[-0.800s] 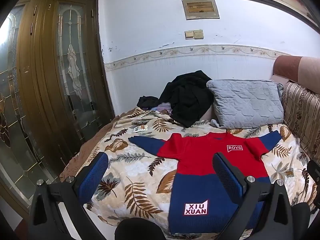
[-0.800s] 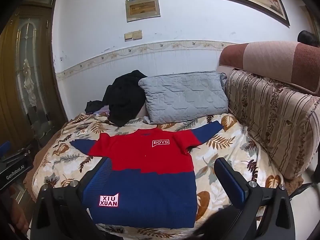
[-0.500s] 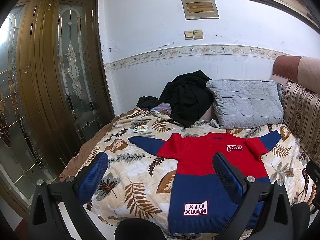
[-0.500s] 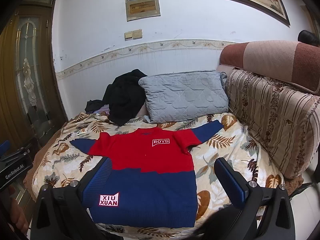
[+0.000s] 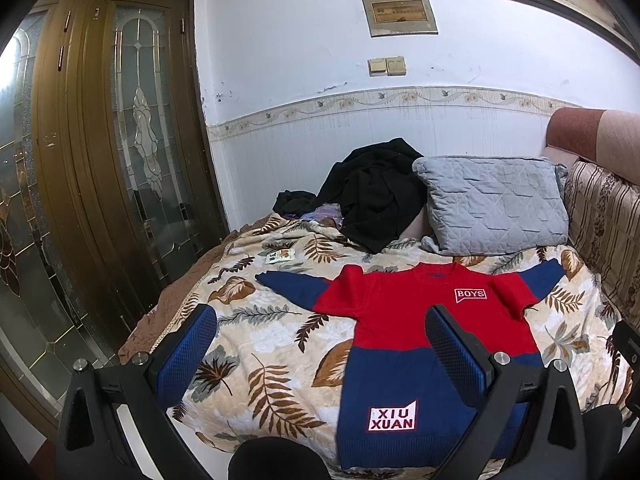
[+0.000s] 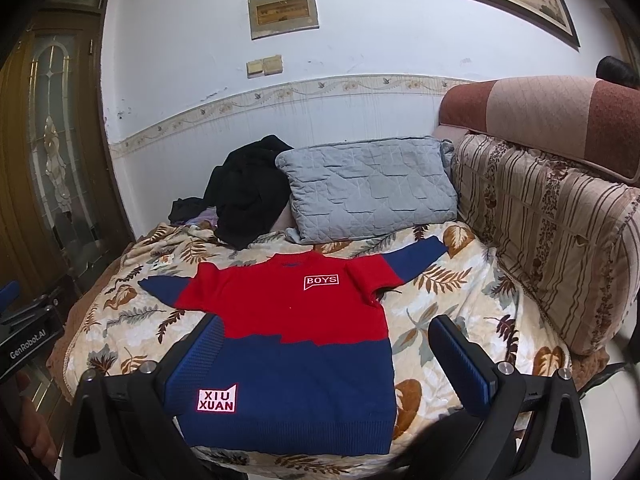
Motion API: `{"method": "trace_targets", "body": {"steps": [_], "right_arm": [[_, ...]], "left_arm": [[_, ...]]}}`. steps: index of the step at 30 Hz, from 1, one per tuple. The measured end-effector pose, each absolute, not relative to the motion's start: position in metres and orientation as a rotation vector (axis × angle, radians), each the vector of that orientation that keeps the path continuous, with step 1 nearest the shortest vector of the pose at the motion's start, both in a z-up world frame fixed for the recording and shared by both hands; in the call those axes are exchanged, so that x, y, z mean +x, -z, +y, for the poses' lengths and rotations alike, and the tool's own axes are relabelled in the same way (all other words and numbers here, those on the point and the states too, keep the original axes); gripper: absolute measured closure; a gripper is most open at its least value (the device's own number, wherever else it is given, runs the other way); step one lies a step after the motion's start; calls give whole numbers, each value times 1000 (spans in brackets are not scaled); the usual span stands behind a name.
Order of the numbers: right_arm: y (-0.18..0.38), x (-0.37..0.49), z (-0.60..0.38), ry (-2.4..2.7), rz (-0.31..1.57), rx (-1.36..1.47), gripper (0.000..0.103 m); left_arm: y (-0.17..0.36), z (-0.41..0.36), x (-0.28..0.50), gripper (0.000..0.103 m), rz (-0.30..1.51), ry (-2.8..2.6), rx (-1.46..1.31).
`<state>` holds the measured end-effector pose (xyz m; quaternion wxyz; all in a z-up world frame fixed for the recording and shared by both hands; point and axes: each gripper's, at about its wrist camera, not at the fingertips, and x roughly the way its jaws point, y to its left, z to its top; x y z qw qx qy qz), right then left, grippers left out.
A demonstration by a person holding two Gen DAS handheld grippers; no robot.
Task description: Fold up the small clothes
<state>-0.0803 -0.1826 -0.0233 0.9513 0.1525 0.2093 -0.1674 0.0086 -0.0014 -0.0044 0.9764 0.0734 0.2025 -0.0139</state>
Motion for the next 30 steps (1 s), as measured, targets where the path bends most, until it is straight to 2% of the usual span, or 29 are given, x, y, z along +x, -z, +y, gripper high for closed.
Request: {"method": "trace_targets", "body": {"steps": [7,19,25,30], "right_arm": [[24,-74,-186,341,429,312,0],[31,-30,-229,377,461,357,0],[67,9,-298,314,497,485,0],[130,61,-417,188,495,794,0]], "left_arm": [[9,-1,12,0,401,26,149],[27,-27,63,0,483,12,217],[66,-57,143,0,620,130,121],[128,-95,243,0,806,202,13]]}}
